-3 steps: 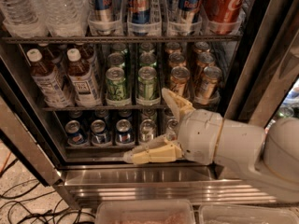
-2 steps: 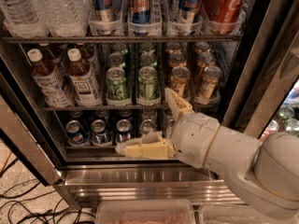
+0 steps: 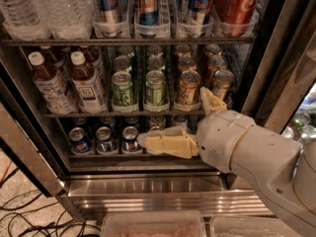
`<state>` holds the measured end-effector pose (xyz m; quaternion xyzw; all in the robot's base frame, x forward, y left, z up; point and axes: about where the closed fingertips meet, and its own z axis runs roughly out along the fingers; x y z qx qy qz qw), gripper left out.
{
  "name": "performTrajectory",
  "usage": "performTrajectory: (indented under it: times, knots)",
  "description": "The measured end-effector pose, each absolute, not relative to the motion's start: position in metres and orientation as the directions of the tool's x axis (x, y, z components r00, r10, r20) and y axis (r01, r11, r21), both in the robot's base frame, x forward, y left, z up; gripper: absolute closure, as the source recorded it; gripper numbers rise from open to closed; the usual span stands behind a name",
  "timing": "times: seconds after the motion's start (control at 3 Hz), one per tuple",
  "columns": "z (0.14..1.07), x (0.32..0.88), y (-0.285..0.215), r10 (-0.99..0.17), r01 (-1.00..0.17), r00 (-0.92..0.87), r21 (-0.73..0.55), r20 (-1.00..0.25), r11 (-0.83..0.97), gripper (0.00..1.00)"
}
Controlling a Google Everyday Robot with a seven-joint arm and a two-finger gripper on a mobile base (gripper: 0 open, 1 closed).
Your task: Pick redbull can from top shelf of fridge
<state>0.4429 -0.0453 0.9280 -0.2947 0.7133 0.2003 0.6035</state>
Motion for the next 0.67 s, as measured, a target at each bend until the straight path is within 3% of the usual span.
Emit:
performTrajectory:
  times: [0.67]
  knots:
    - [0.948,0.453,-0.044,-0.242,-0.685,-0.044,-0.148,-0.969,0.713,0.00]
